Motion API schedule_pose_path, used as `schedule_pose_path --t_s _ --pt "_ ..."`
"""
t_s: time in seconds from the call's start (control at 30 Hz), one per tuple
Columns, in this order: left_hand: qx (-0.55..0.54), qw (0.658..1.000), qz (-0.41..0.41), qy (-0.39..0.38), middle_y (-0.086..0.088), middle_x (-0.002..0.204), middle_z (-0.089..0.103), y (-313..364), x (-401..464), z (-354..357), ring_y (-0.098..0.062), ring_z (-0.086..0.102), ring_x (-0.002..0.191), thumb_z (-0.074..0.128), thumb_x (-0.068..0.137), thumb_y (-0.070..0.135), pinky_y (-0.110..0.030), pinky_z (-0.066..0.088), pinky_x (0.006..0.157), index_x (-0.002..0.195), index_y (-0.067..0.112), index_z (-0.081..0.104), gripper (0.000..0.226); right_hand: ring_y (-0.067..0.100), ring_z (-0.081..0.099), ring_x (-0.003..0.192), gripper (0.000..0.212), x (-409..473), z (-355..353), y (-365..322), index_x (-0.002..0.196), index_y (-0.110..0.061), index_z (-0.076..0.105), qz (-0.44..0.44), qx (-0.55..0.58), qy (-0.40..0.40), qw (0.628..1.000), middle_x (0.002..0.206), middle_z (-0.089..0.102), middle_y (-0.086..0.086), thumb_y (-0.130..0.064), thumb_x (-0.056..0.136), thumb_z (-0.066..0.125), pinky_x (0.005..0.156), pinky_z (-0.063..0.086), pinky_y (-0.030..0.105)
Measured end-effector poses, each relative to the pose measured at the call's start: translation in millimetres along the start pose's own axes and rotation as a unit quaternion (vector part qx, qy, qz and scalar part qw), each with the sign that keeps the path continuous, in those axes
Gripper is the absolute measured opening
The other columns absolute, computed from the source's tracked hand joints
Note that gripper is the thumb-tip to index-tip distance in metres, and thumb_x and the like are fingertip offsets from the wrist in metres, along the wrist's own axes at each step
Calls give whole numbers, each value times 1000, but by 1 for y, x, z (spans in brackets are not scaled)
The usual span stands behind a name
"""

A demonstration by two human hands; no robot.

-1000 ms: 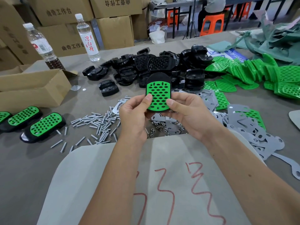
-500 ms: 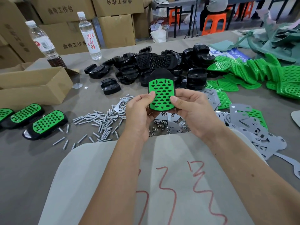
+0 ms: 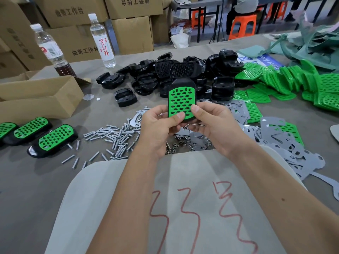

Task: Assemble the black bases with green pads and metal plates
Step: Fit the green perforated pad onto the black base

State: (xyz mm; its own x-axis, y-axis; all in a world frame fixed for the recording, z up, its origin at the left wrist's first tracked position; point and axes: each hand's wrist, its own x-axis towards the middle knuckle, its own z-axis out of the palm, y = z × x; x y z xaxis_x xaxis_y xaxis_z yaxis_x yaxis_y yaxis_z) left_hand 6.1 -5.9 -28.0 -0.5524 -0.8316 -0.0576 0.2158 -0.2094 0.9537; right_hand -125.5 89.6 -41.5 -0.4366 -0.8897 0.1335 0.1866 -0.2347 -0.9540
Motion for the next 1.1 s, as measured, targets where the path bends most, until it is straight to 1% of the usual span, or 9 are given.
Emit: schedule_pose_path --t_s 0.13,0.23,0.37,0.5,0.63,0.7,0.77,0.9,1.1 --pt "17 1000 -2 6 -12 95 78 1 -1 -2 -20 72 72 73 88 -7 -19 54 56 109 -1 70 22 17 73 91 21 -2 7 3 110 -17 76 -70 -110 11 991 107 79 6 -3 99 66 78 58 27" --pt "42 999 15 14 -11 104 79 1 0 -2 -23 77 87 74 92 4 -26 60 71 120 2 67 29 16 70 84 26 -3 11 5 107 -23 77 -110 -187 51 975 99 78 6 -1 95 70 73 58 27" --pt "70 995 72 23 6 103 74 3 4 -3 -12 73 94 80 86 38 -34 61 81 125 31 60 44 20 60 79 30 -5 21 10 110 -11 75 -208 -444 45 870 89 60 1 -3 82 82 75 58 40" --pt "13 994 56 89 7 75 71 5 5 -7 -14 69 66 77 89 24 -37 58 67 96 28 61 17 12 64 83 50 -10 36 11 117 -22 59 -163 -369 -17 915 94 67 -11 -13 78 89 74 57 27" --pt "-110 982 47 148 -1 73 53 17 11 -22 -14 49 52 69 98 23 -28 47 52 103 15 54 18 15 47 94 31 -13 38 10 90 -26 62 -107 -599 -59 792 91 59 -8 -50 84 80 84 43 34" --pt "-171 975 35 135 -1 76 48 23 12 -30 -12 43 58 68 97 38 -26 41 56 108 15 52 31 17 43 101 27 -13 42 8 86 -28 65 -54 -633 -85 768 95 55 -8 -54 87 75 90 41 35" --pt "-237 965 26 112 -1 81 49 26 12 -37 -14 43 65 60 99 49 -30 36 67 110 17 52 35 19 44 104 19 -13 45 7 86 -30 69 -38 -631 -96 769 94 55 -10 -49 91 73 93 41 37" --pt "-312 946 8 88 -4 90 58 28 9 -43 -17 52 76 54 103 36 -35 40 77 99 19 61 19 20 44 103 16 -12 45 9 85 -27 65 -48 -621 -83 778 97 59 -7 -34 98 68 96 41 39" --pt "-86 987 -8 135 -2 84 74 20 7 -35 -21 72 75 79 89 34 -37 63 69 106 14 63 31 15 63 65 14 -10 33 7 86 -16 62 -116 -370 85 918 71 71 -4 -11 98 67 61 50 31"
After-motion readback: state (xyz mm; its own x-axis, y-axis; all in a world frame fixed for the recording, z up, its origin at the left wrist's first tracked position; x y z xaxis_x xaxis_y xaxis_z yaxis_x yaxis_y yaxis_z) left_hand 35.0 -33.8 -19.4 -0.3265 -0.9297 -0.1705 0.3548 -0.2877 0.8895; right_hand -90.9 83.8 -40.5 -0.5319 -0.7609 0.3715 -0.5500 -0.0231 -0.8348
